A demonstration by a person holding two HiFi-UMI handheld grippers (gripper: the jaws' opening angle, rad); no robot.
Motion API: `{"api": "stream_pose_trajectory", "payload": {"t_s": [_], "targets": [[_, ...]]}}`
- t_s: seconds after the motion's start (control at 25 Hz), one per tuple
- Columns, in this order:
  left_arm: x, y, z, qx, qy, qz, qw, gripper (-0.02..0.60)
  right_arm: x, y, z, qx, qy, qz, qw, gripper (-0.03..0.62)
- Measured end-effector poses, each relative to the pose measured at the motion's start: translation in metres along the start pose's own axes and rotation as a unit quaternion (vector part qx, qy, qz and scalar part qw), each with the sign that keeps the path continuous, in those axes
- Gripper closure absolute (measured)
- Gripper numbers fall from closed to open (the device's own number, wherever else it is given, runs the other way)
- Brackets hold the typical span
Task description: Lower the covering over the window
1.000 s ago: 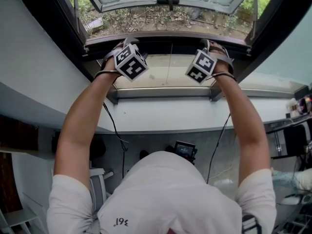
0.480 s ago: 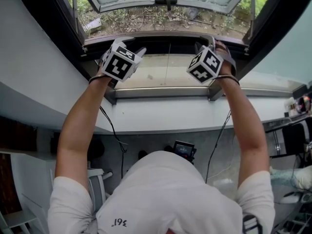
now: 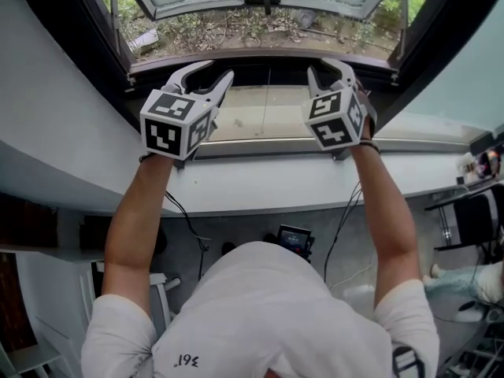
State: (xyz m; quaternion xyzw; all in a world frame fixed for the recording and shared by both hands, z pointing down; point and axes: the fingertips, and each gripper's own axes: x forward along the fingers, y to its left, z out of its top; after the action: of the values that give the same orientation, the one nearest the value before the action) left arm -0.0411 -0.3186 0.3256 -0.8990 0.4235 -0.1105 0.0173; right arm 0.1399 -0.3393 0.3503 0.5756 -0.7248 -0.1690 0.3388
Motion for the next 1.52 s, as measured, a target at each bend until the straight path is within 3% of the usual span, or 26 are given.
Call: {"api": "stream_pose_trajectory", "payload": {"t_s": [0.28, 0.64, 1.0, 1.52], "targets": [[-0.019, -0.019, 0.001, -0.014, -0.036, -0.006, 0.9992, 0.465, -0.021, 0.008, 0.004, 0.057, -0.022, 0.006, 0.998, 0.507], [-0.052, -0.031, -0.004, -0.075, -0.085, 0.0, 0.9936, 0.537, -0.055, 0.011, 0.001, 0.166, -0.049, 0.009, 0.985, 0.538], [-0.07, -0.059, -0.041, -0.111, -0.068, -0.015, 0.9914, 0.545, -0.079, 0.045, -0.019, 0.213, -0.045, 0.038, 0.975, 0.551], [-0.091, -0.087, -0.09, -0.169, -0.043, -0.038, 0.9838, 0.543, -0.096, 0.095, -0.053, 0.229, -0.019, 0.076, 0.97, 0.553]]}}
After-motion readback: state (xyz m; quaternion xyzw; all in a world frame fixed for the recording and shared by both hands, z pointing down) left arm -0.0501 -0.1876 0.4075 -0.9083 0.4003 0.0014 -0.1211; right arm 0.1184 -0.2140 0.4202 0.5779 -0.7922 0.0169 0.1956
